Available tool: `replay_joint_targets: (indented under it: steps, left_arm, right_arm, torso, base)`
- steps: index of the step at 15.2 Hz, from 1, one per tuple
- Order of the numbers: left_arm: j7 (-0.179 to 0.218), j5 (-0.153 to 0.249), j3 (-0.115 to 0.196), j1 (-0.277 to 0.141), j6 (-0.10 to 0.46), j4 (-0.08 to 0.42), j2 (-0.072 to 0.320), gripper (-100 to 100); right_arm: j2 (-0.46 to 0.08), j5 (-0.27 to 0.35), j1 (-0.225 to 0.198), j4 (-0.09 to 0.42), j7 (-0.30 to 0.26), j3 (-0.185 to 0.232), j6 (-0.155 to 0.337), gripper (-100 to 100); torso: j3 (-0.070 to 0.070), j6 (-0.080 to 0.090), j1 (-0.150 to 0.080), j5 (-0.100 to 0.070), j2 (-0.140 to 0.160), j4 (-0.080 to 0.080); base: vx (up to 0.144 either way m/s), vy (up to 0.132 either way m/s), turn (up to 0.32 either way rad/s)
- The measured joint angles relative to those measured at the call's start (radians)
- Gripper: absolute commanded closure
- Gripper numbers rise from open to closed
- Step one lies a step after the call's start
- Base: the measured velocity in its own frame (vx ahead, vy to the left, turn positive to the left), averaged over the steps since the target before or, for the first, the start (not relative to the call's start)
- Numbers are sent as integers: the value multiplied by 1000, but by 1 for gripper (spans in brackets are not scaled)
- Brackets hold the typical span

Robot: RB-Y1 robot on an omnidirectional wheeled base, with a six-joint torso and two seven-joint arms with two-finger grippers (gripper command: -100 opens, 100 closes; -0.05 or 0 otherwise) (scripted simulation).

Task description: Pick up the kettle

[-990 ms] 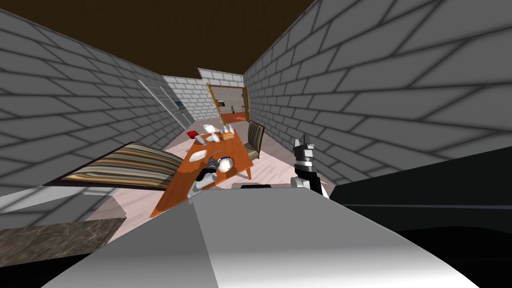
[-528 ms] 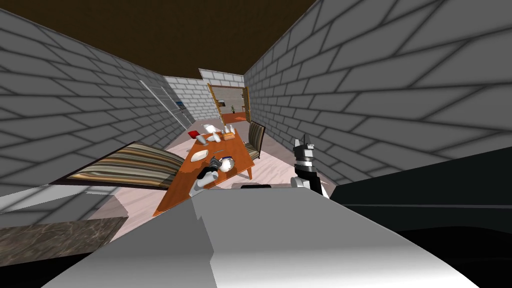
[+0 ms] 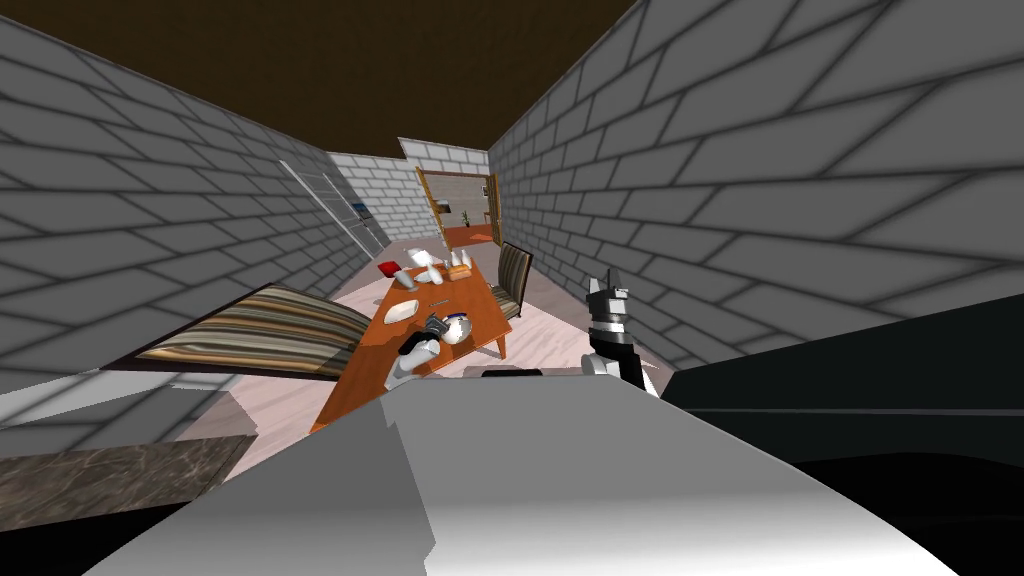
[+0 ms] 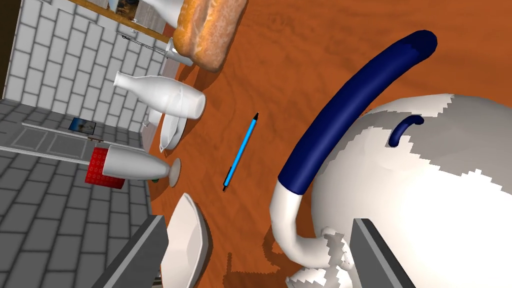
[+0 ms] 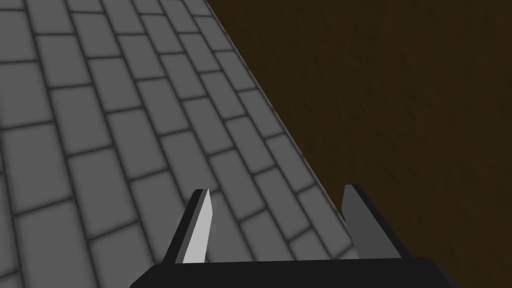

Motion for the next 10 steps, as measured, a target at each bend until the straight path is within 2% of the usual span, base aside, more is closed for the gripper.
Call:
replay_joint_targets:
  steps: [5, 6, 10]
  left_arm:
    - [4, -3, 16, -46, -24, 68, 16, -100]
    - [4, -4, 17, -48, -25, 71, 17, 100]
    - [1, -1, 4, -9, -9, 15, 2, 100]
  right_arm:
    - [0, 0, 0, 0, 0, 0, 0, 0]
    - [0, 0, 0, 0, 0, 0, 0, 0]
    - [0, 0, 0, 0, 0, 0, 0, 0]
  torso:
    - [0, 0, -2, 0, 0, 0]
    - [0, 0, -2, 0, 0, 0]
    - [1, -1, -2, -1, 2, 1]
  base:
    - [0, 0, -38]
    - [1, 1, 49]
    - [0, -3, 56]
